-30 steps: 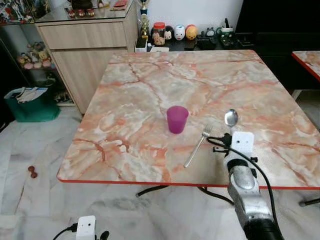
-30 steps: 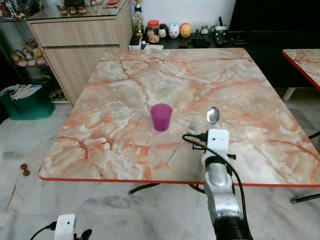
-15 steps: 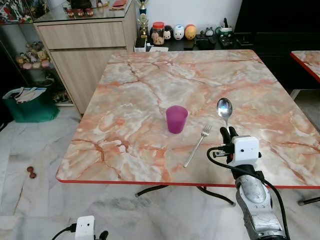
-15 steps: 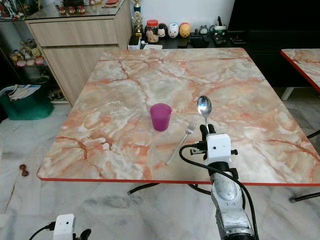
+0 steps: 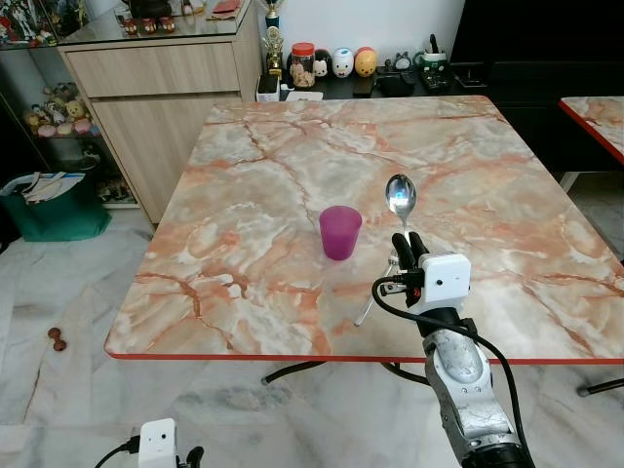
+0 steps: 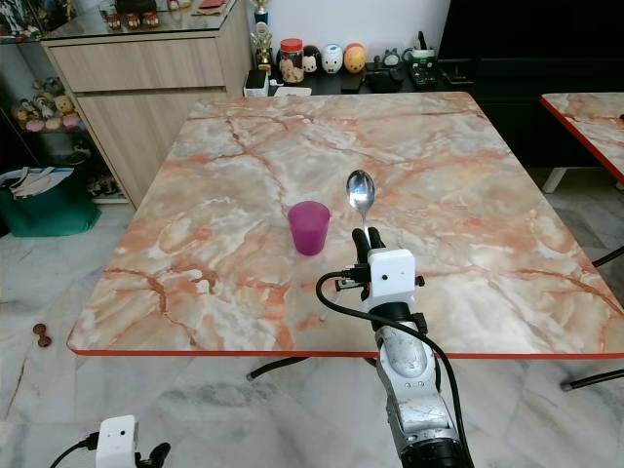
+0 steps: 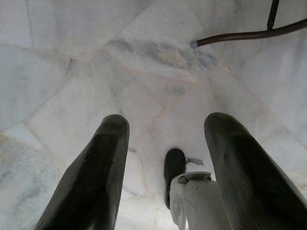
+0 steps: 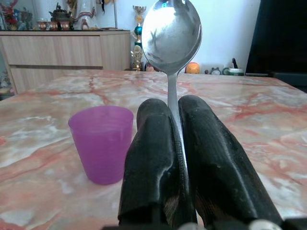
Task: Setting the table
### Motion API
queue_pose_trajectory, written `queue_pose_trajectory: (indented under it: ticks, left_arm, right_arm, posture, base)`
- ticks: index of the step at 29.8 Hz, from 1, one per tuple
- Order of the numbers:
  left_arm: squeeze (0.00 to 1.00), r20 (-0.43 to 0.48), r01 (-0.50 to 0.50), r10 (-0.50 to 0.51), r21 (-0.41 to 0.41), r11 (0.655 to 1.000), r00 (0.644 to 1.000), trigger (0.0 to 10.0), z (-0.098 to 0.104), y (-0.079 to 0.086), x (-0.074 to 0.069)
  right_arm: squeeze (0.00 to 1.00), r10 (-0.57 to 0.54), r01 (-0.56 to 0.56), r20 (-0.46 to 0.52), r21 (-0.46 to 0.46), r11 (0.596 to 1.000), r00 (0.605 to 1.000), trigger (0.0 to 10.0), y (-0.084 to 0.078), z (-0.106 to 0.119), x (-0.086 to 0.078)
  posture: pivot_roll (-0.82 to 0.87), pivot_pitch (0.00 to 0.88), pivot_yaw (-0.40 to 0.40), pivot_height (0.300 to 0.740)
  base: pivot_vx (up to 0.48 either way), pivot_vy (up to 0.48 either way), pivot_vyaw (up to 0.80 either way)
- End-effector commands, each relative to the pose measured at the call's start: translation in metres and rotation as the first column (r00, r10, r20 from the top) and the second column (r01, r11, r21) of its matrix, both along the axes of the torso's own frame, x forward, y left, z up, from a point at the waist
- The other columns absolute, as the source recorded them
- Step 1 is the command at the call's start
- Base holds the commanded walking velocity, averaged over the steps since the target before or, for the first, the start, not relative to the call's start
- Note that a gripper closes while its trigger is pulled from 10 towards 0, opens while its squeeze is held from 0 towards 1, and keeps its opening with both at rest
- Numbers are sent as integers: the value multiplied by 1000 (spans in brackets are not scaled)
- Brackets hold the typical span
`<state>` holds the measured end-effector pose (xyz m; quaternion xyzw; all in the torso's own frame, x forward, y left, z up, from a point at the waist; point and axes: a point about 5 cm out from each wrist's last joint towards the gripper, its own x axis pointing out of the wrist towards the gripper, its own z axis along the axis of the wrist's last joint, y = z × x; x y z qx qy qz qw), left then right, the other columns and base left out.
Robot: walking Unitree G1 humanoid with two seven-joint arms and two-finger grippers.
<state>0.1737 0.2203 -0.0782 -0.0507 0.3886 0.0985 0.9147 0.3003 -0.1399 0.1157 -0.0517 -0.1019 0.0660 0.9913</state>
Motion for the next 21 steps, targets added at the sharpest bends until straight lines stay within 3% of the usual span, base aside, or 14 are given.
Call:
queue_pose_trajectory:
  ticks: [1, 12, 21]
  left_arm:
    - [0, 0, -23, 23, 11, 1000, 1000, 10000, 0, 4, -3]
    - [0, 26, -42, 41, 58, 997, 999, 10000, 4, 15, -2]
    - [0, 46, -44, 39, 108, 993, 998, 10000, 8, 21, 1]
  right_arm:
    - [0, 24, -24, 35, 5, 1000, 999, 10000, 1, 6, -3]
    - [0, 141, -138, 78, -47, 989, 987, 10000, 9, 18, -13]
    - [0, 123, -122, 72, -19, 992, 990, 10000, 15, 19, -11]
  posture:
    - [-76, 0, 34, 740]
    - [-87, 0, 44, 740]
    - [-89, 0, 50, 740]
  base:
    - [0, 0, 0]
    - [0, 0, 0]
    - [0, -32, 0]
